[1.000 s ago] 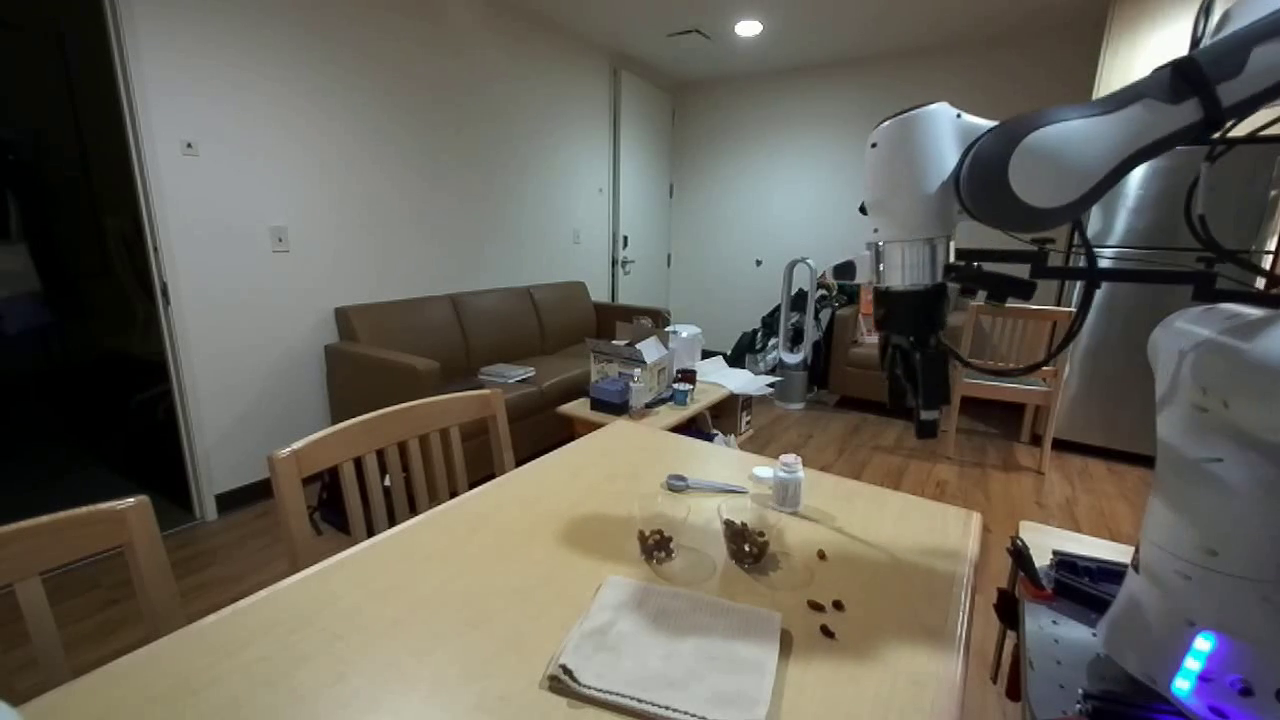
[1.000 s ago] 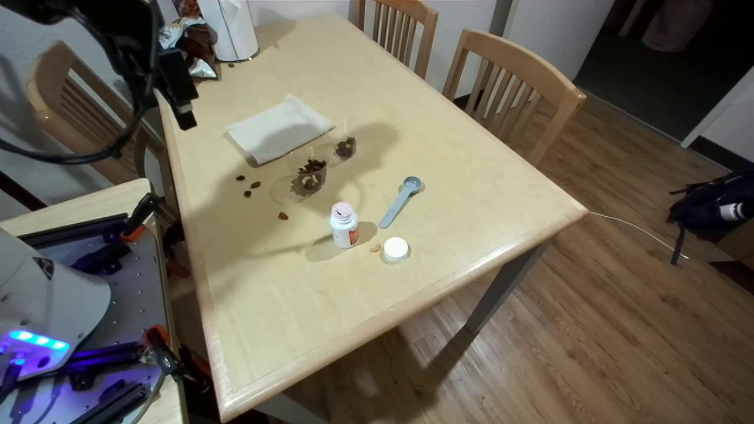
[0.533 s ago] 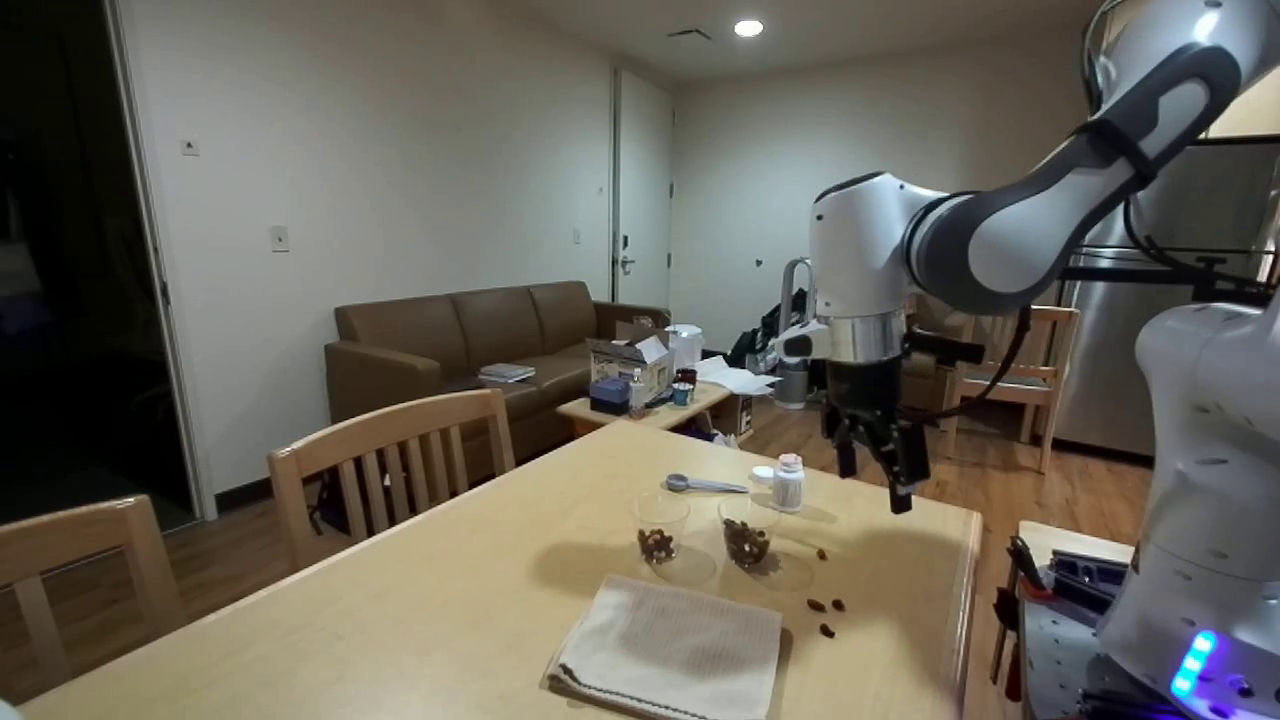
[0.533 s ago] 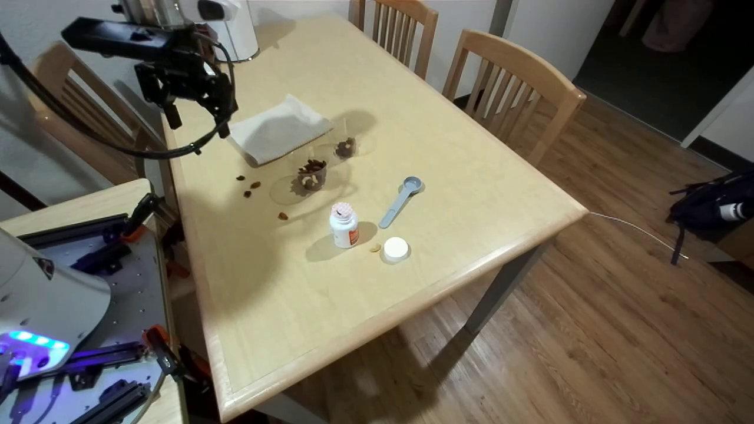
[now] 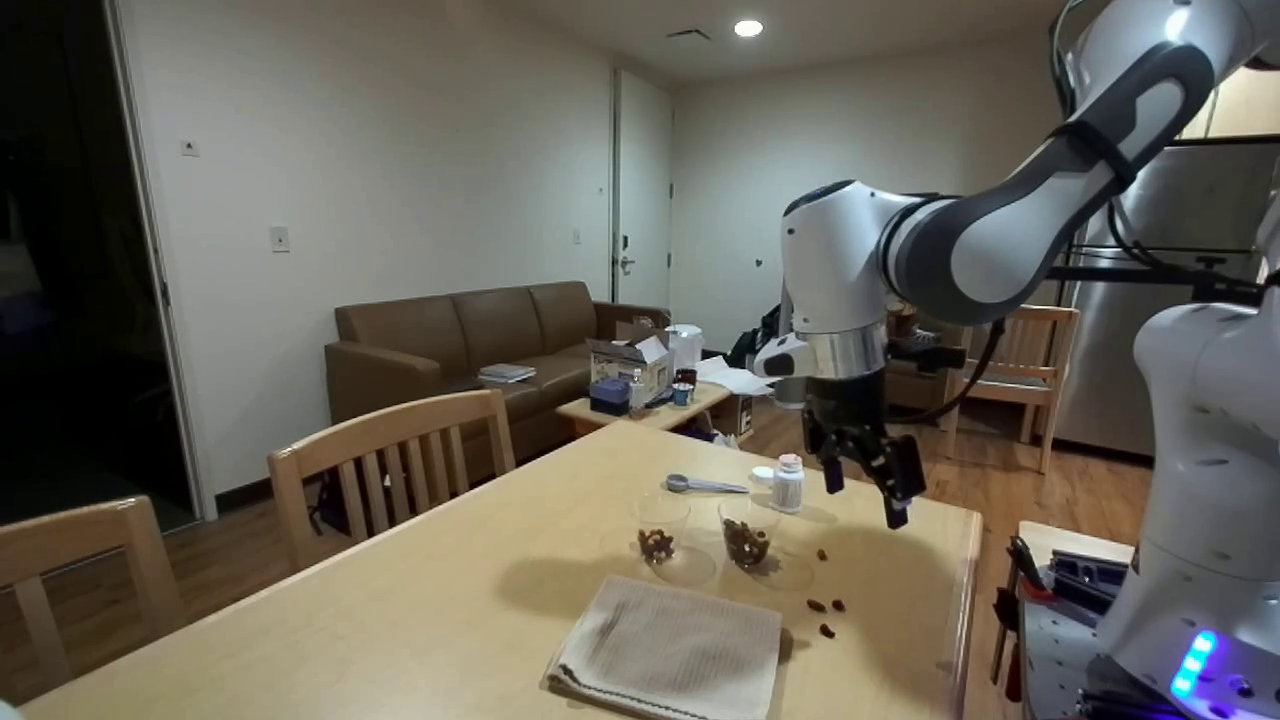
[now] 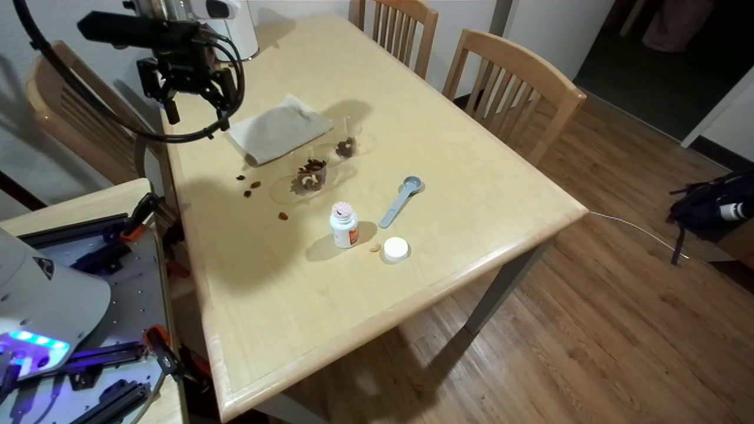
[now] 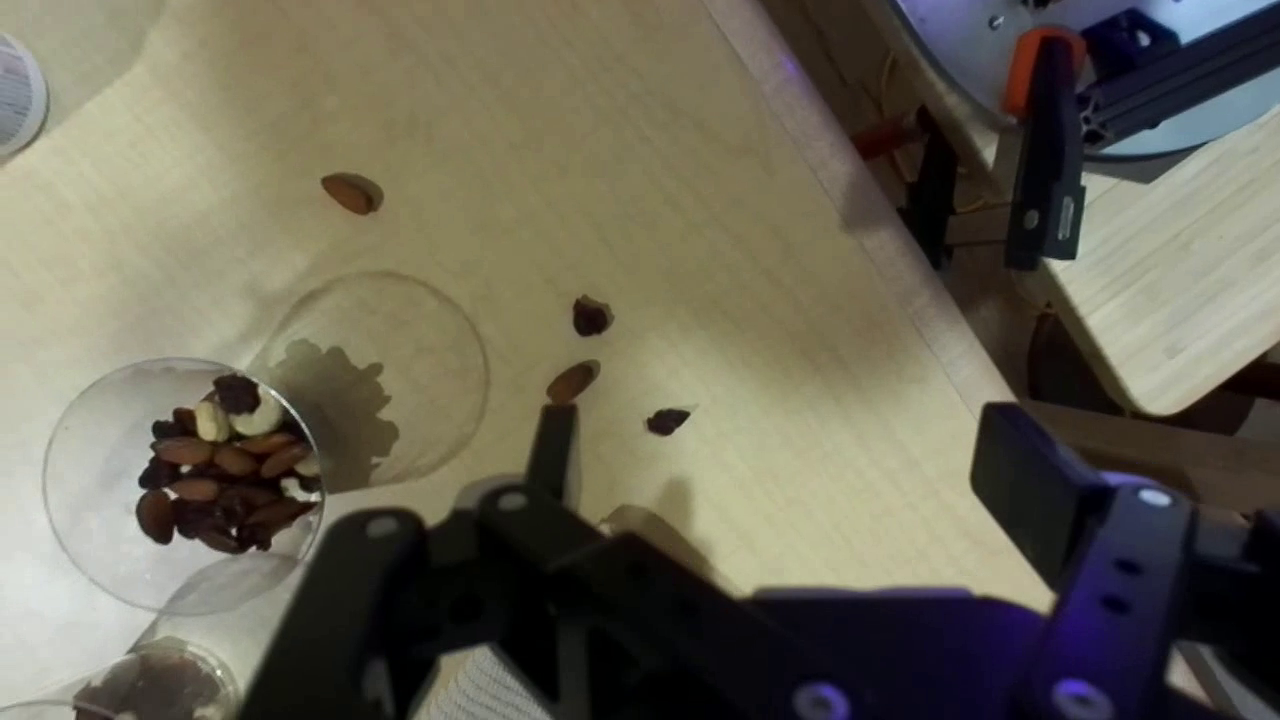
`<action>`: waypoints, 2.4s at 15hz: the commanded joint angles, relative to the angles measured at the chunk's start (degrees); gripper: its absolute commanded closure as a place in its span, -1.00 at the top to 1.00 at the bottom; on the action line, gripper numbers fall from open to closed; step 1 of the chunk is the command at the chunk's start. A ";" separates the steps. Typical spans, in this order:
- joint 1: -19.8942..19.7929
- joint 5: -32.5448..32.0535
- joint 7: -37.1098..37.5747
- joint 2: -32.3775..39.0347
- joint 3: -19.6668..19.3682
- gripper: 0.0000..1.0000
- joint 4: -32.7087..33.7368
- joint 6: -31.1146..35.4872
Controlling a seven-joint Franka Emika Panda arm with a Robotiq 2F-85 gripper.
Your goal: Move the towel to the right
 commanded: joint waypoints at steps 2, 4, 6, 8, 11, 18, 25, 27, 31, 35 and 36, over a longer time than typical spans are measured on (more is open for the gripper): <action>0.62 7.35 -7.81 4.26 0.03 1.00 -0.37 17.34; 2.21 11.70 -11.98 9.25 0.47 1.00 1.99 24.80; 2.85 14.71 -15.95 14.74 1.80 1.00 5.70 26.47; 1.65 13.69 -16.39 20.40 4.22 1.00 10.09 25.37; -0.51 11.21 -15.21 27.14 7.39 1.00 16.11 21.18; -4.04 2.74 -11.11 34.32 8.45 0.92 22.20 10.18; -6.37 2.00 -12.38 33.67 9.64 1.00 19.21 12.26; -6.59 2.01 -11.87 33.41 9.71 1.00 18.05 12.68; -6.45 -1.55 -10.84 32.63 8.71 1.00 13.96 18.19; -7.23 -4.69 -10.65 32.95 8.54 1.00 10.70 24.72; -7.42 -5.23 -10.82 32.96 8.59 0.50 10.25 25.16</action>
